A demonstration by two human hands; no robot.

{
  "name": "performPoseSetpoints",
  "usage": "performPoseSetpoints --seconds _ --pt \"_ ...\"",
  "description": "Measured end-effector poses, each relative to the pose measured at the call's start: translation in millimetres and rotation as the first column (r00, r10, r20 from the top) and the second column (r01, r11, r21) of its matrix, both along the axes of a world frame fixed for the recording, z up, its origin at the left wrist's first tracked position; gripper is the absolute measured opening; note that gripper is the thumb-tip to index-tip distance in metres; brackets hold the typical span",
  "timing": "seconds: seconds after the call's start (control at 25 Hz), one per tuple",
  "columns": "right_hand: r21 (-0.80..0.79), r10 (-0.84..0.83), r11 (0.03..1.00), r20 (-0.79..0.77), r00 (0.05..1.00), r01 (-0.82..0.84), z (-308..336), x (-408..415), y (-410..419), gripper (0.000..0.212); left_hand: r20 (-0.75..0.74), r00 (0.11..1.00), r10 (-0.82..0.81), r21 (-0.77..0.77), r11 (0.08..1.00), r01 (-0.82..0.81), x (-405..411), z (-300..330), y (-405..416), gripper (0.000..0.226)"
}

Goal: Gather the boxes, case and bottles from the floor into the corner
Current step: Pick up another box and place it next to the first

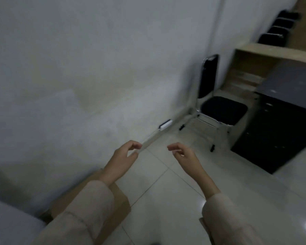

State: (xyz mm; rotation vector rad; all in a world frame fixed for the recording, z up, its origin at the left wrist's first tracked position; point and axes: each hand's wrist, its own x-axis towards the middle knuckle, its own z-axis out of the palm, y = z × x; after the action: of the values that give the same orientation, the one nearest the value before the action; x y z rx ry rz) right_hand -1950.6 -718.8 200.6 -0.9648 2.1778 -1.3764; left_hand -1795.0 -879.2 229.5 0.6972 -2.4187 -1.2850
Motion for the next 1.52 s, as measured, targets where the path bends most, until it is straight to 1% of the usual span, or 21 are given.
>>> performPoseSetpoints --seconds 0.12,0.24,0.4,0.48,0.56,0.68,0.76,0.88,0.96,1.08,1.2,1.32,1.44,1.52 --pt "-0.003 -0.179 0.984 0.017 0.984 0.179 2.6 27.0 84.0 0.026 0.037 0.977 -0.209 0.002 0.978 0.210 -6.4 3.7 51.0 0.019" --pt "0.024 -0.355 0.935 0.052 0.933 0.354 -2.9 56.2 175.2 0.025 0.068 0.916 -0.396 -0.002 0.918 0.397 -22.7 2.9 111.0 0.018" --pt "0.036 -0.619 0.785 0.101 0.779 0.619 -11.3 99.8 298.6 0.029 0.104 0.756 -0.647 0.006 0.760 0.650 -47.3 1.6 215.1 0.018" --pt "0.032 -0.710 0.701 0.121 0.693 0.712 -14.6 124.7 353.4 0.032 0.108 0.658 -0.745 0.024 0.664 0.747 -50.8 0.1 269.6 0.017" --pt "0.034 -0.774 0.628 0.133 0.619 0.778 -16.0 150.9 401.9 0.035 0.113 0.581 -0.806 0.039 0.587 0.808 -50.7 -2.2 320.0 0.018" --pt "0.050 -0.853 0.513 0.138 0.503 0.857 -21.0 194.5 477.8 0.038 0.120 0.476 -0.871 0.045 0.484 0.874 -43.9 -7.2 402.0 0.017" --pt "0.073 -0.888 0.447 0.159 0.432 0.891 -24.3 224.6 528.9 0.038 0.100 0.428 -0.898 0.067 0.435 0.898 -34.7 -11.2 458.0 0.017" --pt "0.113 -0.927 0.351 0.180 0.328 0.930 -26.7 271.0 603.6 0.033 0.078 0.337 -0.938 0.102 0.343 0.934 -15.1 -18.6 544.3 0.020" --pt "0.137 -0.948 0.291 0.176 0.266 0.947 -26.4 293.9 645.0 0.028 0.062 0.302 -0.951 0.124 0.308 0.943 -4.8 -23.8 591.6 0.019" --pt "0.150 -0.969 0.212 0.163 0.187 0.966 -30.5 317.7 693.2 0.031 0.057 0.254 -0.965 0.142 0.260 0.955 2.1 -32.3 649.4 0.018" --pt "0.181 -0.976 0.156 0.181 0.122 0.971 -41.7 327.8 722.7 0.032 0.075 0.220 -0.973 0.160 0.230 0.960 -3.8 -39.6 688.8 0.018" --pt "0.215 -0.973 0.136 0.213 0.089 0.967 -55.9 314.1 743.1 0.032 0.091 0.217 -0.972 0.177 0.230 0.957 -26.5 -51.7 718.3 0.019" --pt "0.230 -0.964 0.148 0.251 0.088 0.962 -71.0 275.7 758.4 0.031 0.097 0.245 -0.965 0.186 0.260 0.948 -67.9 -67.0 741.9 0.019" --pt "0.246 -0.957 0.157 0.279 0.085 0.957 -86.0 236.7 773.7 0.029 0.108 0.259 -0.960 0.189 0.275 0.943 -109.1 -78.9 760.8 0.018"
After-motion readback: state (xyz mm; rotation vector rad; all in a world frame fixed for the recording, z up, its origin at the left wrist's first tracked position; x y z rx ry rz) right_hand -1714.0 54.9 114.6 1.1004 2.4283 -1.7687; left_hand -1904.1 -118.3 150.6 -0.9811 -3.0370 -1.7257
